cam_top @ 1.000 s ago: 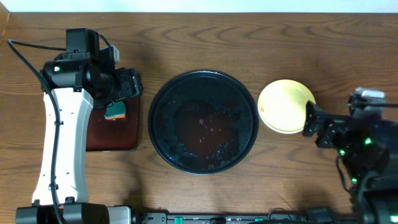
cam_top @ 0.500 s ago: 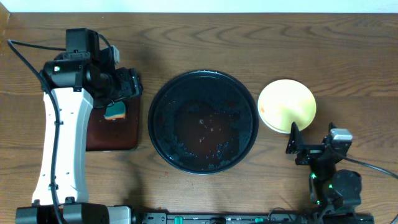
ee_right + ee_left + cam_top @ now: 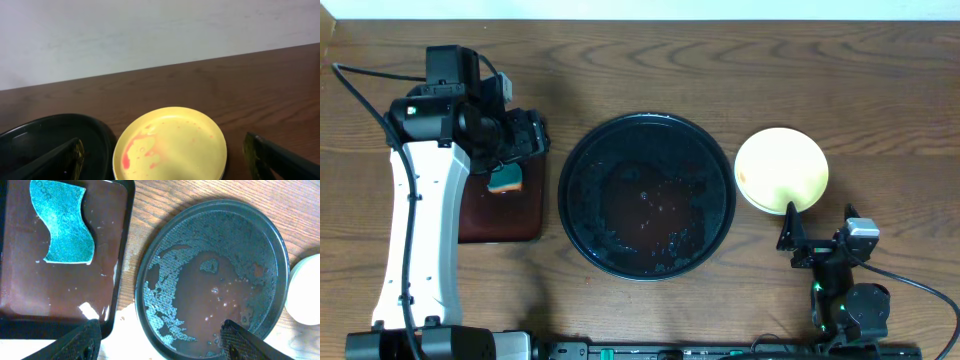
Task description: Clean dirty plates on tray and stack at the side
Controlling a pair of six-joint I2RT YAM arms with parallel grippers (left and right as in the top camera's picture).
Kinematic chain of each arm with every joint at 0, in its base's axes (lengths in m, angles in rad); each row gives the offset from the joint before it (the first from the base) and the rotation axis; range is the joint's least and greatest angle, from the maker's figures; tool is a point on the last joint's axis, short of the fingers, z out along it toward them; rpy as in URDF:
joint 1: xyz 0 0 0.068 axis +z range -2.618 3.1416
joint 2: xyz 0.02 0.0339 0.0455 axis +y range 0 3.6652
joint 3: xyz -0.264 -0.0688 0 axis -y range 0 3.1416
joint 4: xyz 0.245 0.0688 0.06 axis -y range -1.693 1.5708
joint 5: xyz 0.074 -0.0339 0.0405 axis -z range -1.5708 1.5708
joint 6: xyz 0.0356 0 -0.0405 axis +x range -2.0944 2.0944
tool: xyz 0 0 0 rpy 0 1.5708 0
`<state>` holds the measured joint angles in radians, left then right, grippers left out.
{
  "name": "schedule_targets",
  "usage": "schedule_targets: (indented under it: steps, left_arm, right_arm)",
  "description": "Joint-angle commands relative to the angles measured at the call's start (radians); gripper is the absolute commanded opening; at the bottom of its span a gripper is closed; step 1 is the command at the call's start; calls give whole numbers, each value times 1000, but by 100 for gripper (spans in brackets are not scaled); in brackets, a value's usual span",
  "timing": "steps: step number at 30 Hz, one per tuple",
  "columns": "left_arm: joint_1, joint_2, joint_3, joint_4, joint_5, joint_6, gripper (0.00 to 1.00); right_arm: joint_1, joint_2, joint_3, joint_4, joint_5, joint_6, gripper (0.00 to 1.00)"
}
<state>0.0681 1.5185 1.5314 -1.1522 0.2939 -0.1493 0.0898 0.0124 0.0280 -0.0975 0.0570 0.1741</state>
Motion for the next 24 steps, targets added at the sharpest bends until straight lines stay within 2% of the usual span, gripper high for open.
schedule_targets:
  steps: [1, 20, 24]
  left_arm:
    - [0, 4, 9, -3, 9, 7, 77]
    - [2, 3, 9, -1, 5, 7, 77]
    - [-2, -42, 9, -2, 5, 7, 77]
  right_arm:
    - [-6, -7, -11, 5, 2, -11, 99]
    - [-6, -7, -11, 5, 2, -11, 99]
    - [-6, -7, -11, 5, 2, -11, 99]
